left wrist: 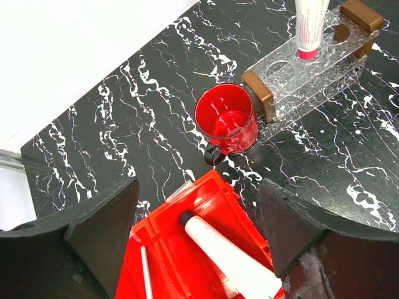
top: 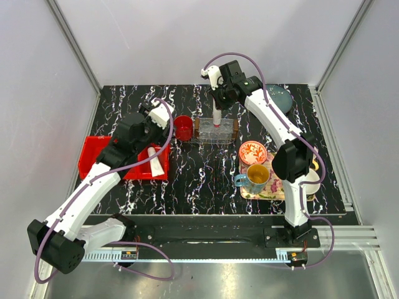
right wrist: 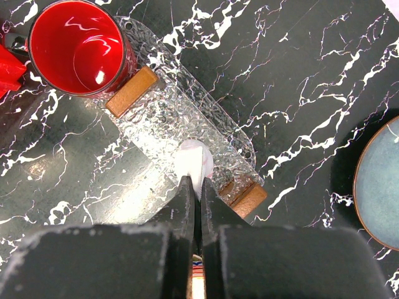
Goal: Prepare toiletry sets of a toothbrush and toothpaste on the tray
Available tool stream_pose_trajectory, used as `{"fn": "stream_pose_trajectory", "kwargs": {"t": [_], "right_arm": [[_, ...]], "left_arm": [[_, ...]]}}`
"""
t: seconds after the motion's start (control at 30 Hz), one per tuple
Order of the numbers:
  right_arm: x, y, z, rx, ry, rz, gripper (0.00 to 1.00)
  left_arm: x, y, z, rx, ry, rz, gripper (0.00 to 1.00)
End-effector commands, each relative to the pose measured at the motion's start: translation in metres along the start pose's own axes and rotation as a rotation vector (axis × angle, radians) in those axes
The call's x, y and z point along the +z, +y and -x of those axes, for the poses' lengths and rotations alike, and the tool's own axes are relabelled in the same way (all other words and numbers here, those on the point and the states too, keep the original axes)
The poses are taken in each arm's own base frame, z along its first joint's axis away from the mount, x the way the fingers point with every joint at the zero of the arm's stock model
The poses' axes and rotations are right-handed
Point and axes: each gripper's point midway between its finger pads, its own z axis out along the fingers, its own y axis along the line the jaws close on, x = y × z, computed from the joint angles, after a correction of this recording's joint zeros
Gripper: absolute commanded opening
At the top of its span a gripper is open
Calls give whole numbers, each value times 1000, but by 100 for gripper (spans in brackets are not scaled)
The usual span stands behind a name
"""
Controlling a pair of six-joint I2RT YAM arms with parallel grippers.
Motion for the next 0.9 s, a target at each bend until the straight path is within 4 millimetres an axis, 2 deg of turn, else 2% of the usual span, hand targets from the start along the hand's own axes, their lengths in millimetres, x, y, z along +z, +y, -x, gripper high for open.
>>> {"fn": "stream_pose_trajectory", "kwargs": {"t": [0.0,0.87], "right_arm": [[-23,-1,32,-28,-112,-16,0],[-10,1,22,-24,-90,-10,0]], "left_arm": [[-3,5,14,-8,-64,12,81],[-2,3,14,-14,-72,-7,81]]}}
